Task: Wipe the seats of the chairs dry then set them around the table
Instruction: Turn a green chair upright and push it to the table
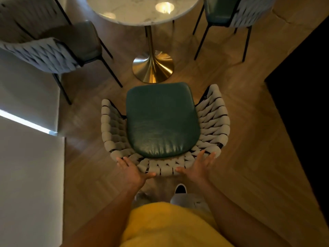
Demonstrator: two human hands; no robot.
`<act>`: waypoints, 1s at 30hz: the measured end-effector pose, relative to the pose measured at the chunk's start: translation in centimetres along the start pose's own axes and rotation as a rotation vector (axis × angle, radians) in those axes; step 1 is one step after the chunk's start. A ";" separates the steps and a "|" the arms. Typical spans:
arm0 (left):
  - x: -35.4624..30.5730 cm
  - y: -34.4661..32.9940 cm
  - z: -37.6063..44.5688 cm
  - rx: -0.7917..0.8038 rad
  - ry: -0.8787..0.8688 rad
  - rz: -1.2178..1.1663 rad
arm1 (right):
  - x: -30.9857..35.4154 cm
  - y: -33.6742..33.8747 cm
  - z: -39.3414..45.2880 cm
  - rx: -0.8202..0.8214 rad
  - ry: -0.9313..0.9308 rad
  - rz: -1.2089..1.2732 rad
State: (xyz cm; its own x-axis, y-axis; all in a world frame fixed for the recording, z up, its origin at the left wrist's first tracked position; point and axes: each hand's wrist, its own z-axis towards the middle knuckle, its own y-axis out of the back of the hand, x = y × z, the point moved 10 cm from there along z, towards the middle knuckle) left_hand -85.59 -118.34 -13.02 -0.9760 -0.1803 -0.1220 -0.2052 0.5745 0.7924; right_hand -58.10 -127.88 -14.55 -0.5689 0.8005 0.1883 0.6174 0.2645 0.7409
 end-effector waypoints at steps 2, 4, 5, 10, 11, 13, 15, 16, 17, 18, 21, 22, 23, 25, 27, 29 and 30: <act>0.1 -0.4 0.4 0.007 -0.001 -0.012 | 0.0 -0.1 0.0 0.028 0.003 -0.038; 0.1 -0.8 0.8 0.017 0.004 -0.066 | 0.1 0.1 0.1 0.041 0.013 -0.065; -0.1 -0.7 0.9 0.018 0.007 -0.081 | 0.2 0.2 0.4 0.045 0.019 -0.069; -2.0 0.8 2.2 0.037 0.030 -0.085 | 1.2 1.3 2.8 0.069 0.032 -0.087; -2.5 1.1 2.7 0.046 0.029 -0.127 | 1.6 1.7 3.3 0.069 0.033 -0.082; -3.5 1.6 3.8 0.062 0.019 -0.213 | 2.4 2.2 4.5 0.077 0.039 -0.062; -4.3 2.3 4.9 0.063 0.012 -0.252 | 3.3 2.5 5.5 0.087 0.043 -0.056; -4.5 2.6 5.5 0.061 0.013 -0.260 | 3.8 2.6 6.1 0.089 0.043 -0.048; -4.9 3.0 6.1 0.059 0.013 -0.269 | 4.2 2.8 6.7 0.090 0.042 -0.035; -5.2 3.4 6.7 0.058 0.015 -0.275 | 4.6 2.9 7.2 0.093 0.040 -0.028; -6.2 4.7 8.7 0.059 0.010 -0.272 | 6.2 3.9 8.7 0.102 0.040 -0.031; -6.7 5.3 9.4 0.056 0.007 -0.267 | 6.8 4.3 9.3 0.107 0.039 -0.031; -7.1 5.8 10.1 0.050 0.002 -0.261 | 7.4 4.7 9.9 0.105 0.037 -0.028; -7.9 6.8 11.8 0.049 -0.005 -0.247 | 8.7 5.4 11.1 0.092 0.039 -0.009; -8.4 7.6 13.5 0.048 0.000 -0.221 | 10.0 6.1 12.1 0.085 0.040 0.017; -8.9 8.6 14.9 0.042 0.013 -0.188 | 11.1 6.7 13.2 0.081 0.034 0.041; -9.2 9.1 15.6 0.042 0.014 -0.176 | 11.6 7.1 13.6 0.080 0.032 0.055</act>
State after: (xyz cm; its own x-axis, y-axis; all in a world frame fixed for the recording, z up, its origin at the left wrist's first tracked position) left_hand -79.59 -99.03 -14.00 -0.9238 -0.2918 -0.2480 -0.3757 0.5659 0.7338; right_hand -52.96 -109.38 -15.86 -0.5493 0.7979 0.2482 0.6885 0.2639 0.6755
